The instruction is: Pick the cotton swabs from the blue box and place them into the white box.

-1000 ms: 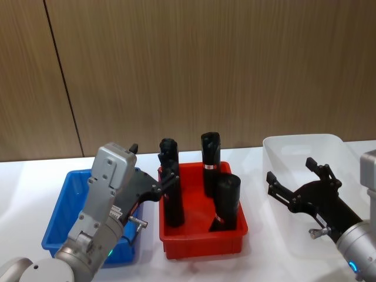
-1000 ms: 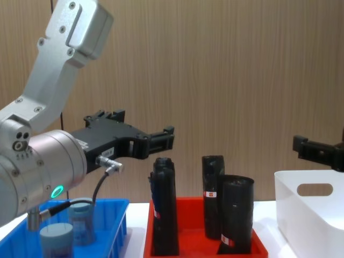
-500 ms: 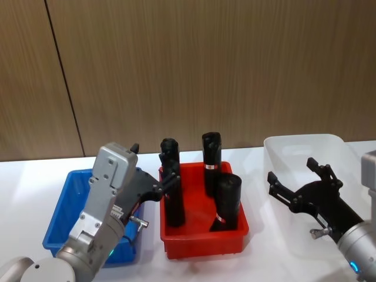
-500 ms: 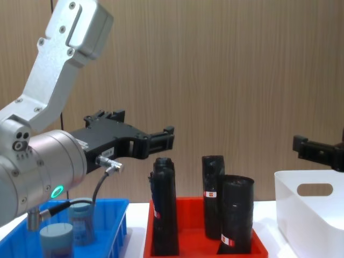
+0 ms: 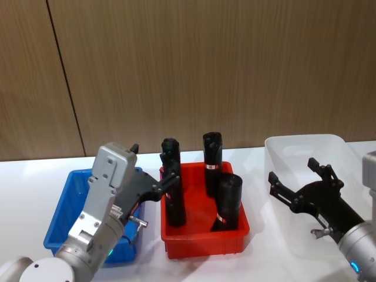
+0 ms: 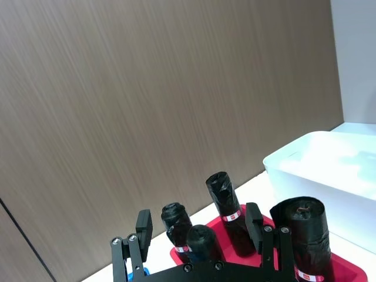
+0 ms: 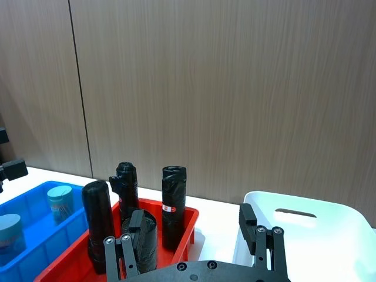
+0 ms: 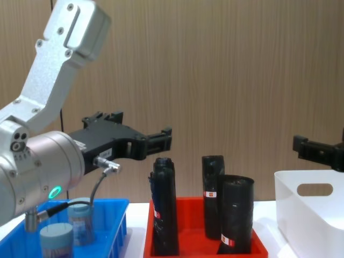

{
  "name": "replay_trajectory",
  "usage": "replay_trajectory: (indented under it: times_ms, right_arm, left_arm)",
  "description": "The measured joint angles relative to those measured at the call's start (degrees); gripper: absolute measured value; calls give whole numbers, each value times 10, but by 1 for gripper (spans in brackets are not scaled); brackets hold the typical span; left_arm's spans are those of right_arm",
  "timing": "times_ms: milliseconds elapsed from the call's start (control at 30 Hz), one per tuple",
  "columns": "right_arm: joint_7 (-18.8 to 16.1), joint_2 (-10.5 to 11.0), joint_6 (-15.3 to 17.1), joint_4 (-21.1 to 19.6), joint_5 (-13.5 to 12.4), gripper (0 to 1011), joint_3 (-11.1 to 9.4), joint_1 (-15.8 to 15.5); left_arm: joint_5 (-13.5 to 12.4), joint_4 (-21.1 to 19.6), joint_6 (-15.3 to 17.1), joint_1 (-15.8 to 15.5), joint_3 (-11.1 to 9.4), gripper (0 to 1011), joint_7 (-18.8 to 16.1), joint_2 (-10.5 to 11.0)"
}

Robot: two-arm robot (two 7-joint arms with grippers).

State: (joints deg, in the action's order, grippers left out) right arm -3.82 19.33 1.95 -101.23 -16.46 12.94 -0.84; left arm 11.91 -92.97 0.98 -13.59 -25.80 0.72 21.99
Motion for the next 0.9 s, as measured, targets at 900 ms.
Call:
replay_trajectory:
  times_ms: [900]
  right_arm:
    - [0,0,0,0,0,1002,0,0]
  left_arm:
    - [105,-11,119,29,48,1004,-75,42]
